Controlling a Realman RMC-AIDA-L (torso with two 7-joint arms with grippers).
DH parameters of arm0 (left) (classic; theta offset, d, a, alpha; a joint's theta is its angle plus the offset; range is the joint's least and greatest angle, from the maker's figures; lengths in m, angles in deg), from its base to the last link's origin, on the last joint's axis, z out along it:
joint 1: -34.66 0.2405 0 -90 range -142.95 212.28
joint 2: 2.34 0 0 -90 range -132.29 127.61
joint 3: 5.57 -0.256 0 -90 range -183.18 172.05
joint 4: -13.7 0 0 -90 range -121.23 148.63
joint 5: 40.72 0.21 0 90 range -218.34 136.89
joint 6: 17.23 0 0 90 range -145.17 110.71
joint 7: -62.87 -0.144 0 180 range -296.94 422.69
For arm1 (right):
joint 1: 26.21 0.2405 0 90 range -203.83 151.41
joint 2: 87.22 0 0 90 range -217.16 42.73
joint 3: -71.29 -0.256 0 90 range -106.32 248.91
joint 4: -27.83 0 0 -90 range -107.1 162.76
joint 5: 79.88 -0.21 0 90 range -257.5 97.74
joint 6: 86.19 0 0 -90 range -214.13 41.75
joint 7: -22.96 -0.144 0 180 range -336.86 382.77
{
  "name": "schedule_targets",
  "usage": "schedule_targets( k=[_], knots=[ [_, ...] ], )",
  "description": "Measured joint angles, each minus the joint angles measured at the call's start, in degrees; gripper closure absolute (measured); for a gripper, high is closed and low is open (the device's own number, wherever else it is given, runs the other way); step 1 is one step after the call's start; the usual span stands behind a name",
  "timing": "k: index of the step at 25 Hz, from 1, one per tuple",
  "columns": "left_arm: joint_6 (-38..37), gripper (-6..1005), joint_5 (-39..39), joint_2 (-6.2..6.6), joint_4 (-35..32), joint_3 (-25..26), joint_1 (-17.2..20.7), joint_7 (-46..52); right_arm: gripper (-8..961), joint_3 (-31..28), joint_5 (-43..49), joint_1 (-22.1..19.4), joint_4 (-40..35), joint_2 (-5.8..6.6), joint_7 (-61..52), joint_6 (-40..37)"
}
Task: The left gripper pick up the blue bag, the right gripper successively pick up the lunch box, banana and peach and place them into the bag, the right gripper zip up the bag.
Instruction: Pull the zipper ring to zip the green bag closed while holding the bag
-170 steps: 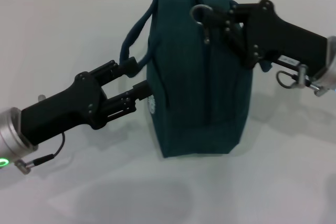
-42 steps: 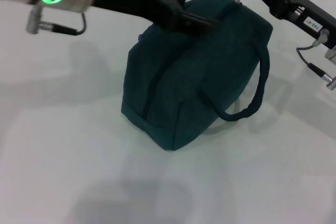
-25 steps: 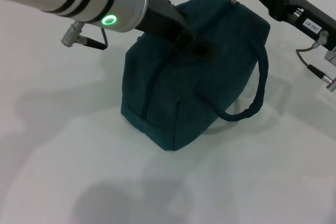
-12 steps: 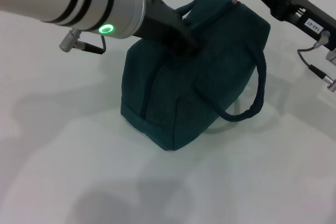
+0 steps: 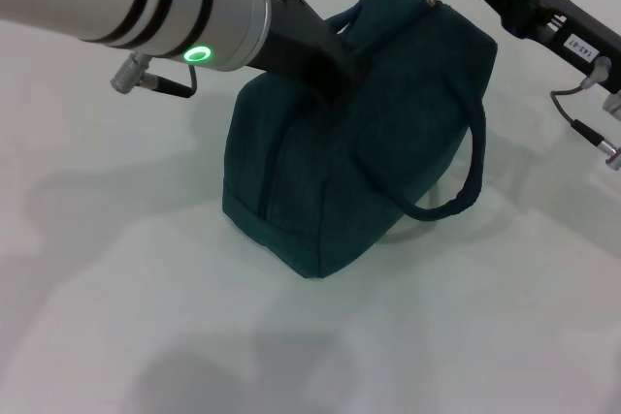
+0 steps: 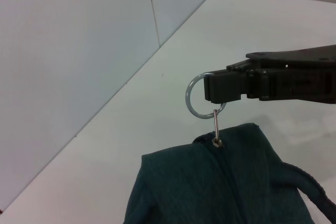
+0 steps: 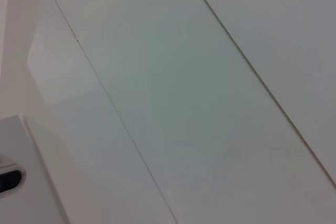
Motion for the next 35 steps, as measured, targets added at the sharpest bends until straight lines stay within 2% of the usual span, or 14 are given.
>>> schedule_targets(
  k=[5,15,23,30,35],
  knots=[
    [0.01,942,-0.11,0.00,-0.05,0.09,0.09,-1.30,806,0.01,-1.23,-0.53,0.17,-0.01,-0.18,1.33],
    [-0.01,951,-1.26,0.00,-1.03,0.44,0.47,-2.81,801,0.25,-2.87,-2.90,0.17,0.00,-1.56,11.18],
    [0.19,955,-1.79,-0.05,-2.96,1.08,0.63,-2.81,797,2.27,-2.42,-2.97,0.65,0.00,1.81,20.75],
    [0.88,956,-2.01,-0.07,-2.74,1.16,0.99,-2.89,793,3.00,-2.71,-2.84,0.28,0.00,1.87,21.46],
    [1.46,956,-1.43,-0.01,-2.29,1.63,1.80,-2.89,791,2.37,-3.18,-3.47,-0.70,0.00,1.50,18.34]
  ],
)
